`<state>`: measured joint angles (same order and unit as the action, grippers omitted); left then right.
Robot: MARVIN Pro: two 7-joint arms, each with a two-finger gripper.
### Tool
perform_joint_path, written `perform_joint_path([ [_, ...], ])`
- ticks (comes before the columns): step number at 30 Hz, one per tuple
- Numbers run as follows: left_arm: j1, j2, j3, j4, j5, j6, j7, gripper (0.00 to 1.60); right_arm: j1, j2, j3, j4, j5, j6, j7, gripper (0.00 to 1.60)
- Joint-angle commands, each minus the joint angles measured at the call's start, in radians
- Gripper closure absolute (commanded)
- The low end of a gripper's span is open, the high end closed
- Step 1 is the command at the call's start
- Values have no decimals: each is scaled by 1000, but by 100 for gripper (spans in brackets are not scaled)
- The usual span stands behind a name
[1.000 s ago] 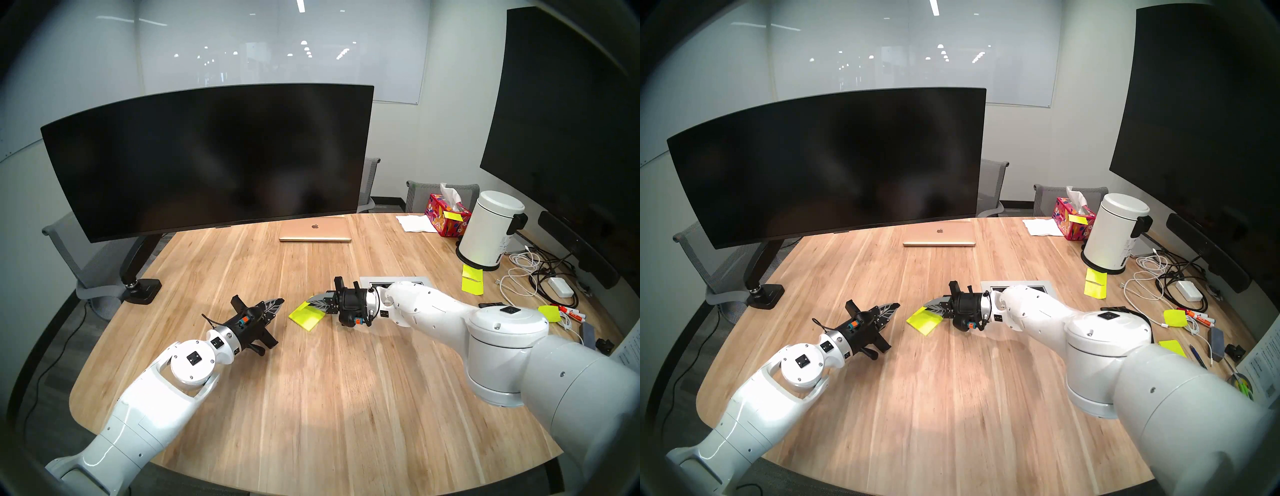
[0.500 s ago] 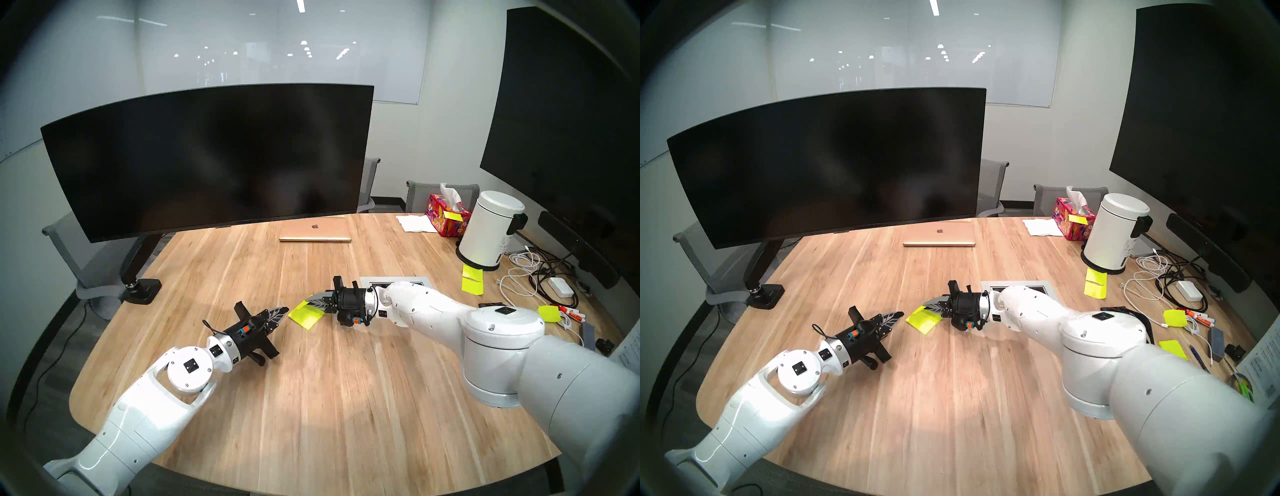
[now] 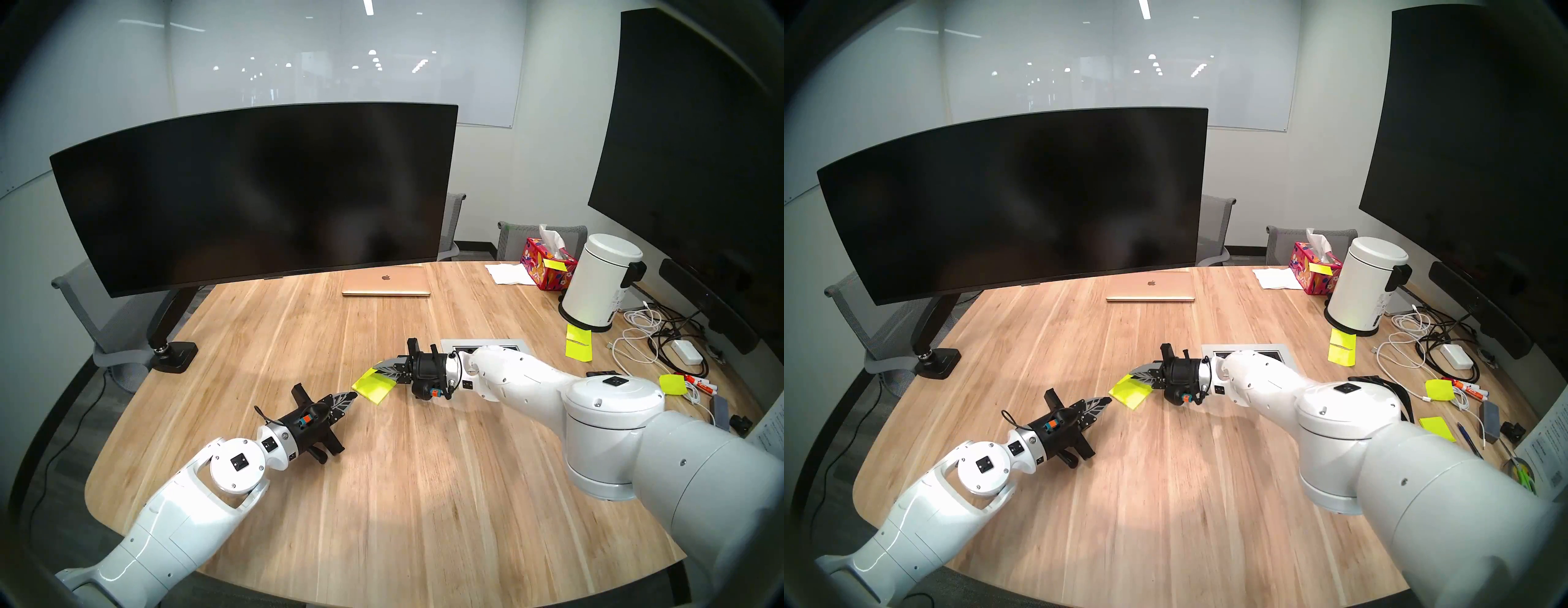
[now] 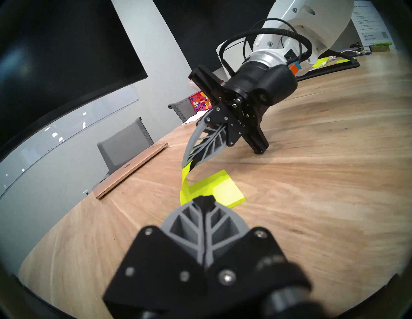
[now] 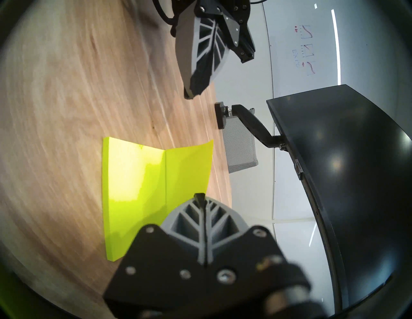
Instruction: Peel one sticky note off the pad and stick it onto the monitor, then press it flat
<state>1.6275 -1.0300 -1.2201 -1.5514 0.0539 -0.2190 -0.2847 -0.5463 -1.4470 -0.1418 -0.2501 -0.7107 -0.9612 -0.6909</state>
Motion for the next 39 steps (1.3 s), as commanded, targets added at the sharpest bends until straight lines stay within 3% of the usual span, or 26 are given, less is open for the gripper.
perform_joint_path([
  [1,-33,-25,4,18,6,-2,11,160,-4,-6,-8,-2,15,1,0,160],
  [39,-108,-32,10,12,54,77,-69,160,-23,1,-59,-11,63,1,-58,160],
])
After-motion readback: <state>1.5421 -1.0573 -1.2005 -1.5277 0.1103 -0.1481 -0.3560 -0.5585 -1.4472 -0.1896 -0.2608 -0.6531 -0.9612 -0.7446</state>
